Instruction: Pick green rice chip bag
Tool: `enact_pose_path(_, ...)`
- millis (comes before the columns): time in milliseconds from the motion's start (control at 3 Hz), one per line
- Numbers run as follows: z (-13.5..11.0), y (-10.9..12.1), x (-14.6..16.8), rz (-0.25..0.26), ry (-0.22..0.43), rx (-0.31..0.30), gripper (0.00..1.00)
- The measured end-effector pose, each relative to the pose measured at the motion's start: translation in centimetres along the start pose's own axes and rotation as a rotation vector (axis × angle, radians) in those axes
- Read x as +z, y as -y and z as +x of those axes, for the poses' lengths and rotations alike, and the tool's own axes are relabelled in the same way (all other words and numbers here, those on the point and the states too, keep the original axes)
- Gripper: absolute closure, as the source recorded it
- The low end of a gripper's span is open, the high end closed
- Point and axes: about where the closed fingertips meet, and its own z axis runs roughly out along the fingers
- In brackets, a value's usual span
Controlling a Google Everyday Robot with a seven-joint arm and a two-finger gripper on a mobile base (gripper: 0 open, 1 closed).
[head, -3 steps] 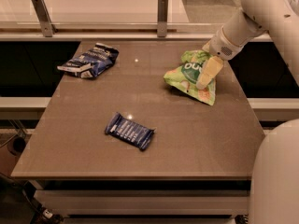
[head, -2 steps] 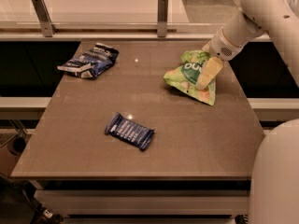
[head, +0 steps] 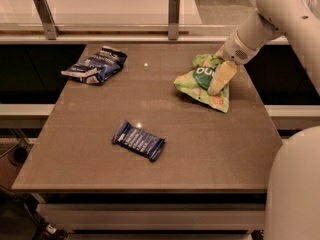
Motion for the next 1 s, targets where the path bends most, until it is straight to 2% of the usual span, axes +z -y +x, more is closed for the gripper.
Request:
enact_pose_path(333,-0.08,0.02,-0.14,0.000,0.000,0.000,0.86)
enact_pose_path(667,-0.17,0.05,-0.20,-0.001,0.000,0.000,1.00)
enact_pose_path(1000,-0.20,0.05,-0.24,-0.001,0.000,0.000,1.00)
